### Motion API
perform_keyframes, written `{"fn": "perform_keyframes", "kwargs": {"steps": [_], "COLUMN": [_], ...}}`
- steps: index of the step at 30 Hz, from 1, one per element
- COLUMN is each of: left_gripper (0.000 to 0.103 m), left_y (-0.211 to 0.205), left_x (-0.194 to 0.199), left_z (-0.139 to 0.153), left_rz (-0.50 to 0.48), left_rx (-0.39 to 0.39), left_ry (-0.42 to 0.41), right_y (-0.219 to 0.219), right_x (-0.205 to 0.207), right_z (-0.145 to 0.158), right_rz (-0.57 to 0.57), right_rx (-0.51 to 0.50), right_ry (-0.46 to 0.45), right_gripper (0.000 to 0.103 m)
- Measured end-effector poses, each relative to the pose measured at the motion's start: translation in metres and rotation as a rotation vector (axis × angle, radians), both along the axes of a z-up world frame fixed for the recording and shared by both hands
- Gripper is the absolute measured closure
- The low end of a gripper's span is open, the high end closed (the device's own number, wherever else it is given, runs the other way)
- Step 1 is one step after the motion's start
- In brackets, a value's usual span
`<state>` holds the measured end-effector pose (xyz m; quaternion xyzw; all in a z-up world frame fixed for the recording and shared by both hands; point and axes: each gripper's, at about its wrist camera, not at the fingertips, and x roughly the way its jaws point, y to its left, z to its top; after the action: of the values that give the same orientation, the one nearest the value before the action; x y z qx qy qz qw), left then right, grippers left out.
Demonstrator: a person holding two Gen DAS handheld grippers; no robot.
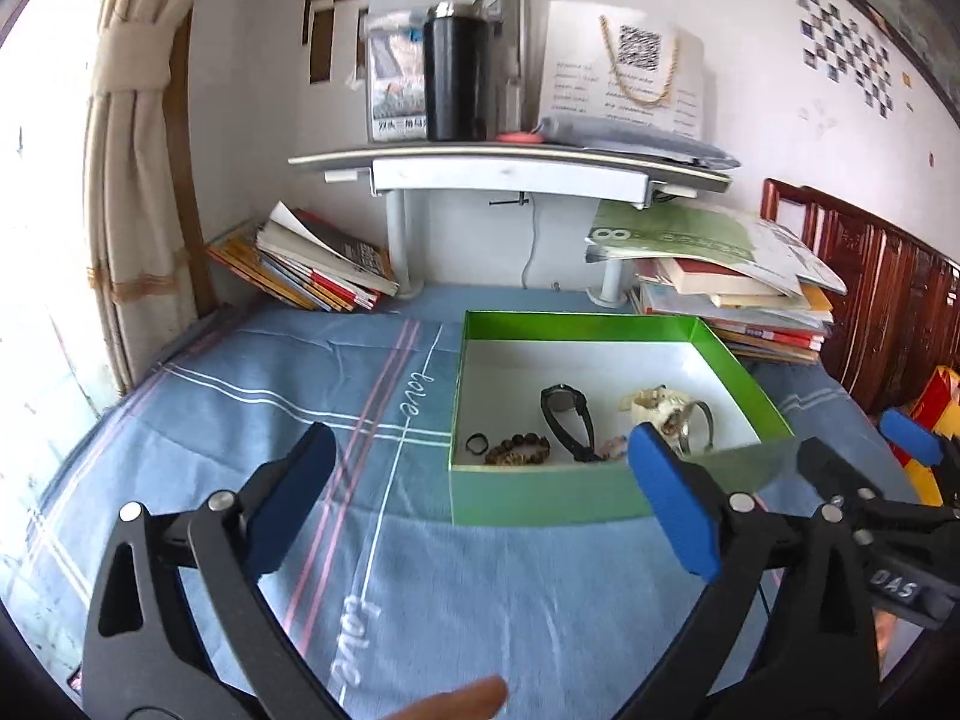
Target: Organize jewelry
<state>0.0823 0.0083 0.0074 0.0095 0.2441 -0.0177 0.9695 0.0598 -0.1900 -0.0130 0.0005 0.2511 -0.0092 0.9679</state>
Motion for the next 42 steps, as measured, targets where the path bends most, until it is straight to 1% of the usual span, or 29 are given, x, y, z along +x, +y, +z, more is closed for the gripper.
{"fn": "perform_keyframes", "kwargs": {"steps": [5,9,42], "left_gripper": [0.004,0.004,0.004], "left_y": [-0.006,-0.008,-0.016], "left_x": [-0.023,-0.028,-0.030], "left_z": [0.002,0.002,0.004], "left_rz": [-0.019,-0.021,-0.043], "left_rx": [0.031,0.036,0.046], "left_ry": [-0.008,-0.012,-0.005], "right_y": [0.000,0.001,0.003], "right_x": [-0.014,-0.018,-0.023], "right_z": [0.004,0.008,0.008], "right_rz": [-0.020,-0.025,-0.029], "right_rx": [-0.004,-0.008,-0.003], "right_ry": [-0.024,-0.036,-0.043], "right_gripper": [0.003,0.003,0.003]}}
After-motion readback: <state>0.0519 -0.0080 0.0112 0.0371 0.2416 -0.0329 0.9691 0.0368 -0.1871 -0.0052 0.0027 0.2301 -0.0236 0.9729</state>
